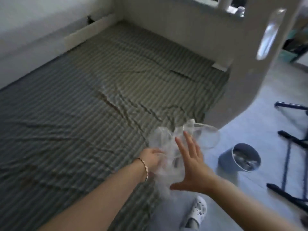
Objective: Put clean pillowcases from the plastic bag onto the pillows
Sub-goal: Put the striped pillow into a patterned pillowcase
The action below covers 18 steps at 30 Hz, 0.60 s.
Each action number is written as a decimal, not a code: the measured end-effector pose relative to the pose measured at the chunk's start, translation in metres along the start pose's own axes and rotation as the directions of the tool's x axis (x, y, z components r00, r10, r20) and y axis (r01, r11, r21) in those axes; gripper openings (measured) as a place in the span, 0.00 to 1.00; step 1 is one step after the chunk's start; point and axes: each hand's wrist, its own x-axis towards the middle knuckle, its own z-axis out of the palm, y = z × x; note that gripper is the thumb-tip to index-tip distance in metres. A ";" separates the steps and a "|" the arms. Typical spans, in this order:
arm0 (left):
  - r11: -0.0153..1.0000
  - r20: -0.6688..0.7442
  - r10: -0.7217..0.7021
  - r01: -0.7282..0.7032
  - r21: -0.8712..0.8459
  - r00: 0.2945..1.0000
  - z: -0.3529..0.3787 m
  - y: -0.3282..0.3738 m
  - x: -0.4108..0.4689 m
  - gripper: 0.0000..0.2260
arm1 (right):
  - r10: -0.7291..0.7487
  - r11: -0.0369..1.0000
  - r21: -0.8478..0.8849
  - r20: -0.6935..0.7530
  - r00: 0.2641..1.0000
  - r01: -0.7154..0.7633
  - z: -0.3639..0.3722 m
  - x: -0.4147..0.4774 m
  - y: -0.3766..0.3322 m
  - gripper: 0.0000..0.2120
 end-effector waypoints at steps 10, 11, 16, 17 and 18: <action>0.923 0.454 0.125 -0.271 0.274 0.882 0.310 0.153 0.009 0.07 | 0.522 0.850 0.162 -0.375 0.766 -0.501 -0.119 -0.140 0.248 0.12; 0.932 0.447 0.123 -0.258 0.255 0.886 0.349 0.165 0.016 0.09 | 0.612 0.785 0.180 -0.368 0.700 -0.592 -0.130 -0.159 0.285 0.12; 0.792 0.328 0.198 -0.348 0.502 0.923 0.460 0.191 0.067 0.11 | 0.886 0.463 0.456 -0.223 0.406 -0.760 -0.149 -0.205 0.407 0.06; 0.728 0.348 0.171 -0.356 0.586 0.922 0.478 0.189 0.081 0.11 | 0.903 0.428 0.471 -0.190 0.385 -0.772 -0.149 -0.209 0.426 0.05; 0.667 0.370 0.123 -0.353 0.656 0.921 0.494 0.188 0.094 0.11 | 0.913 0.400 0.469 -0.135 0.384 -0.787 -0.144 -0.211 0.445 0.05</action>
